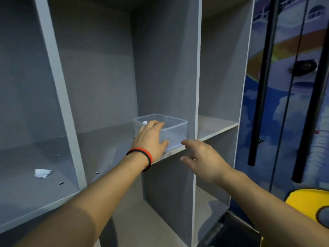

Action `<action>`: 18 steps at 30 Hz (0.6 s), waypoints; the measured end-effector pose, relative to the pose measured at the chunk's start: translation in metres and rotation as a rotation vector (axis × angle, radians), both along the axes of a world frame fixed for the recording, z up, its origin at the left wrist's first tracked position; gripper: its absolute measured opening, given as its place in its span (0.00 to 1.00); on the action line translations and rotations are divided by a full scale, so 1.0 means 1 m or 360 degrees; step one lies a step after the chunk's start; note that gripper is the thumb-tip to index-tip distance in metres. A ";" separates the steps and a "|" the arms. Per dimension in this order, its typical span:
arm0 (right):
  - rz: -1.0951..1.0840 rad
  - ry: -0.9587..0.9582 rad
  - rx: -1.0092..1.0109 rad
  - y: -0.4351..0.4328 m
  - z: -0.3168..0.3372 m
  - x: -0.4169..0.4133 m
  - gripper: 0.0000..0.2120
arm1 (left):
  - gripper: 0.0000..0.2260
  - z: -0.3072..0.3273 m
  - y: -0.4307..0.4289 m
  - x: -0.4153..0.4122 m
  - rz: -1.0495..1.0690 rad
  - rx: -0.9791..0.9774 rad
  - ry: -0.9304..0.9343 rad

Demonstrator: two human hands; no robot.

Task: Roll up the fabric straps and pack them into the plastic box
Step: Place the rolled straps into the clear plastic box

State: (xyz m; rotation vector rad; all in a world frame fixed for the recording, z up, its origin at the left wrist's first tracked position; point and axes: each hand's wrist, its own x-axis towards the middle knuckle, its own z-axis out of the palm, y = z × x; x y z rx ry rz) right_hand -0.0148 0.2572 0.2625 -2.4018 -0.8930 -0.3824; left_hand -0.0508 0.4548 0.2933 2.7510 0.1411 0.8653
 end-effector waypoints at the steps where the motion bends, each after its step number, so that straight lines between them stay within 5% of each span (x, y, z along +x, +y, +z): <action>1: -0.0001 0.0006 -0.0010 -0.002 -0.002 0.001 0.27 | 0.27 0.002 0.000 0.009 0.0012 0.0011 0.0057; 5: -0.0042 0.0029 -0.0018 -0.014 -0.006 0.006 0.27 | 0.19 -0.002 0.003 0.040 0.0038 -0.0127 0.0184; 9: -0.0097 0.0026 0.0020 -0.029 -0.009 0.011 0.28 | 0.05 -0.010 0.004 0.045 0.0118 -0.0203 -0.0056; 18: -0.0161 0.0051 0.0528 -0.054 0.007 0.002 0.27 | 0.06 -0.022 -0.040 -0.017 -0.0131 0.0049 -0.0509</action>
